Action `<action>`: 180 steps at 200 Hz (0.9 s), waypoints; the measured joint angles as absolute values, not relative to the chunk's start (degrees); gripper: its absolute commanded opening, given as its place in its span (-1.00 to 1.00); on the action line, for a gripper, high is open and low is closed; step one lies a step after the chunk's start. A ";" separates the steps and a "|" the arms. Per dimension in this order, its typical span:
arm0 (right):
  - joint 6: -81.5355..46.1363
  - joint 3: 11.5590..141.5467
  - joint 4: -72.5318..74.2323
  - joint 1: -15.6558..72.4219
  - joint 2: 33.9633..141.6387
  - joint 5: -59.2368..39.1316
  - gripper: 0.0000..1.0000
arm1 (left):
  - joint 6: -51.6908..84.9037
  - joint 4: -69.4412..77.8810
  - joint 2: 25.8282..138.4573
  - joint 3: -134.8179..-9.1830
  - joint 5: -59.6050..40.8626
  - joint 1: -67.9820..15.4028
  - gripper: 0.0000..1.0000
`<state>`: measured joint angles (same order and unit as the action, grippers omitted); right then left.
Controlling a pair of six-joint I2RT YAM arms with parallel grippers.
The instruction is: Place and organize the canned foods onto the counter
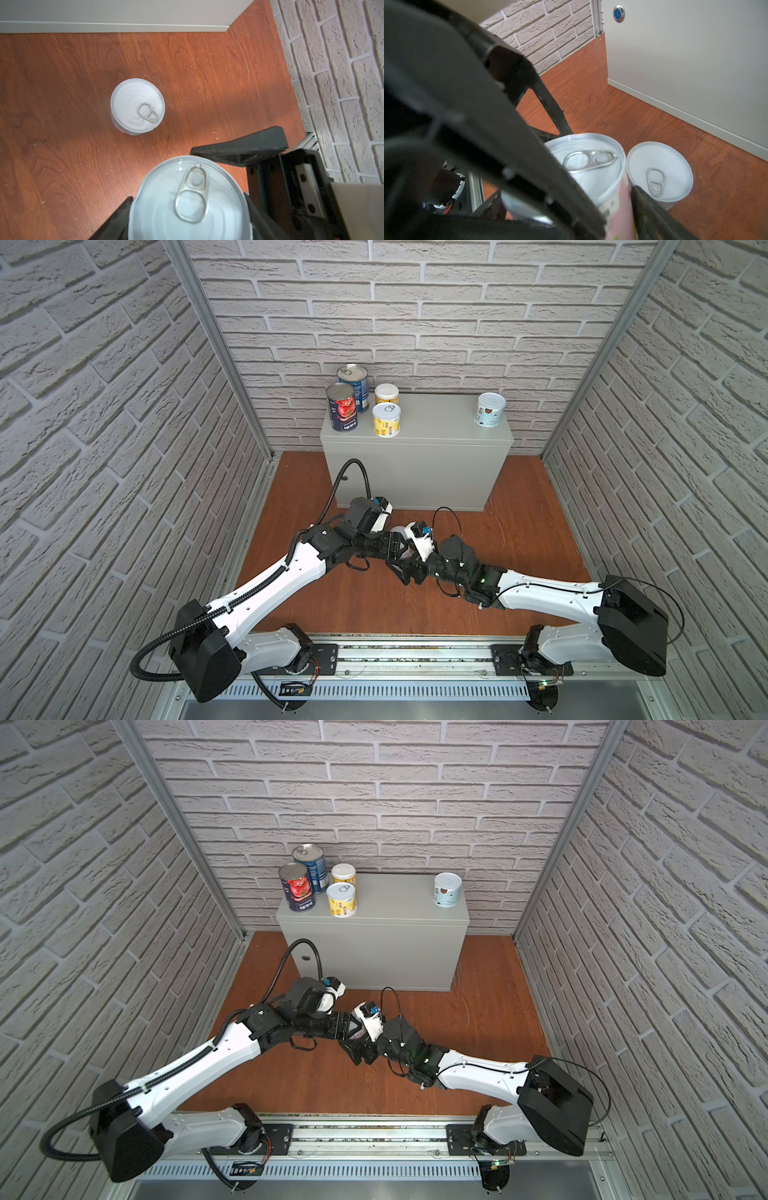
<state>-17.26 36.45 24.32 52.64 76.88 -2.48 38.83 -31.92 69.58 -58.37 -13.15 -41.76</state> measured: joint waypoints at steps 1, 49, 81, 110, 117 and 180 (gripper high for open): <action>-17.26 36.45 24.32 52.64 76.93 -2.46 0.76 | 38.83 -31.92 69.60 -58.37 -13.17 -41.76 0.02; -17.10 36.97 24.49 52.62 78.61 -2.31 0.70 | 39.66 -31.53 69.84 -58.28 -14.24 -41.80 0.02; -16.75 36.97 24.25 52.62 78.61 -2.11 0.49 | 40.34 -30.30 70.37 -57.89 -15.09 -41.78 0.02; -16.69 36.97 23.77 52.62 78.41 -1.52 0.35 | 40.75 -29.17 70.81 -57.56 -15.33 -41.76 0.11; -16.69 36.97 23.64 52.62 78.30 -1.34 0.34 | 40.82 -28.88 70.81 -57.43 -15.40 -41.76 0.16; -18.00 36.97 23.22 52.60 77.45 -0.30 0.32 | 41.89 -27.35 70.89 -57.36 -15.53 -41.76 0.73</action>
